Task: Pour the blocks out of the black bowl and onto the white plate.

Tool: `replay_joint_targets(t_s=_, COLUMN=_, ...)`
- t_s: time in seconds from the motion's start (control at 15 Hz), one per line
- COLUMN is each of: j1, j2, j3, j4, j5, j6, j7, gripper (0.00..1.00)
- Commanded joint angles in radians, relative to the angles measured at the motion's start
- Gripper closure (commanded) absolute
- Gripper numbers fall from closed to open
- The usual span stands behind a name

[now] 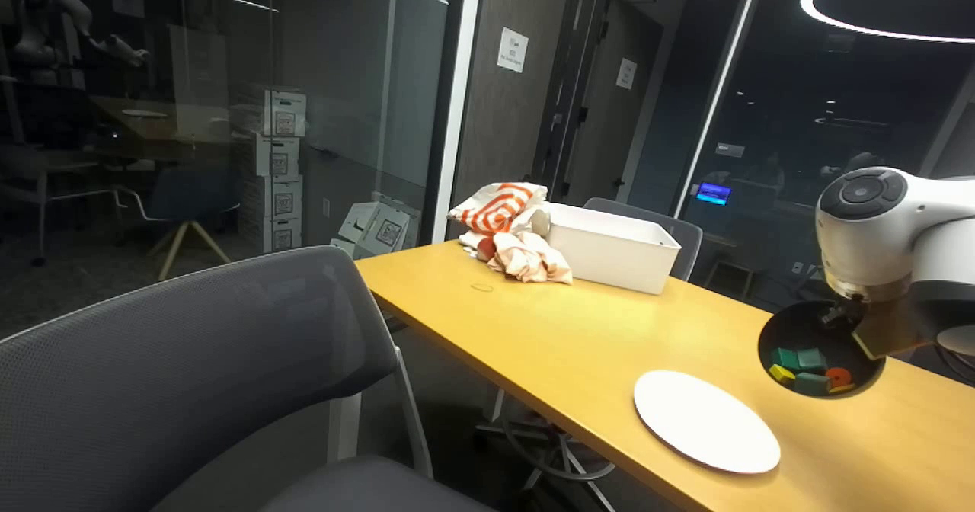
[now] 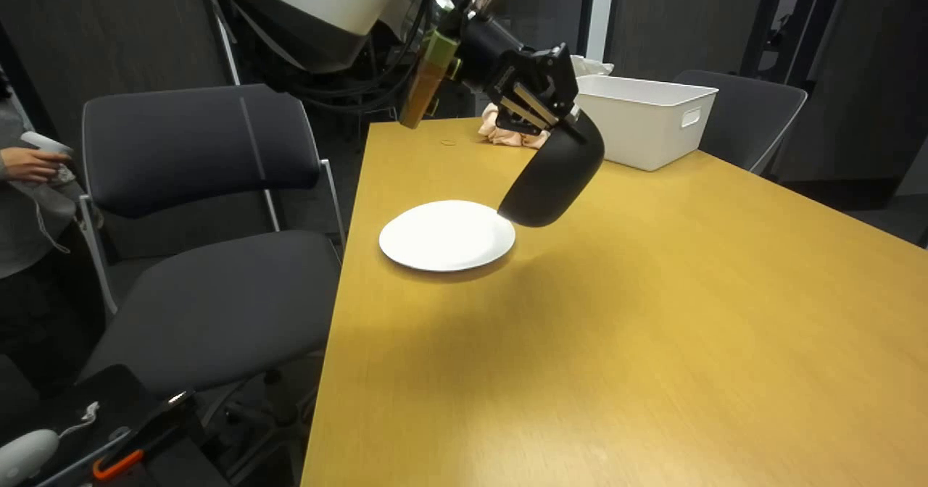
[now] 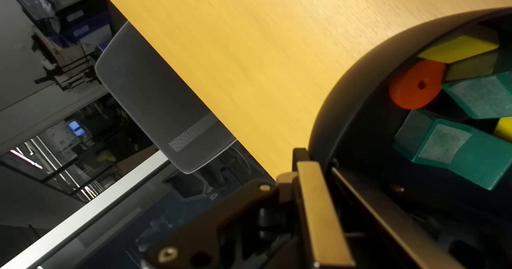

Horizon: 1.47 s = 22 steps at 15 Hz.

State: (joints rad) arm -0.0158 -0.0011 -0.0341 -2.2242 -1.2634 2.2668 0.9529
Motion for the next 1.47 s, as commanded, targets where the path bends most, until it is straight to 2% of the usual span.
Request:
replay_joint_targets(t_s=0.0, j1=0.029, j2=-0.039, j3=0.038, j4=-0.032, j5=-0.057, j6=-0.089, j7=0.043, gripper=0.96)
replay_joint_targets(t_s=0.07, j1=0.035, j2=-0.042, j3=0.046, j4=-0.037, j5=-0.072, j6=-0.105, j7=0.051, gripper=0.96)
replay_joint_targets(t_s=0.27, j1=0.065, j2=-0.052, j3=0.08, j4=-0.06, j5=-0.223, j6=-0.179, j7=0.132, gripper=0.96)
replay_joint_targets(t_s=0.47, j1=0.087, j2=-0.046, j3=0.107, j4=-0.081, j5=-0.328, j6=-0.256, j7=0.181, gripper=0.96)
replay_joint_targets(t_s=0.8, j1=0.108, j2=-0.042, j3=0.128, j4=-0.124, j5=-0.422, j6=-0.328, j7=0.223, gripper=0.96)
replay_joint_targets(t_s=1.13, j1=0.122, j2=-0.04, j3=0.137, j4=-0.162, j5=-0.482, j6=-0.343, j7=0.239, gripper=0.95)
replay_joint_targets(t_s=1.4, j1=0.136, j2=-0.042, j3=0.152, j4=-0.175, j5=-0.574, j6=-0.378, j7=0.283, gripper=0.95)
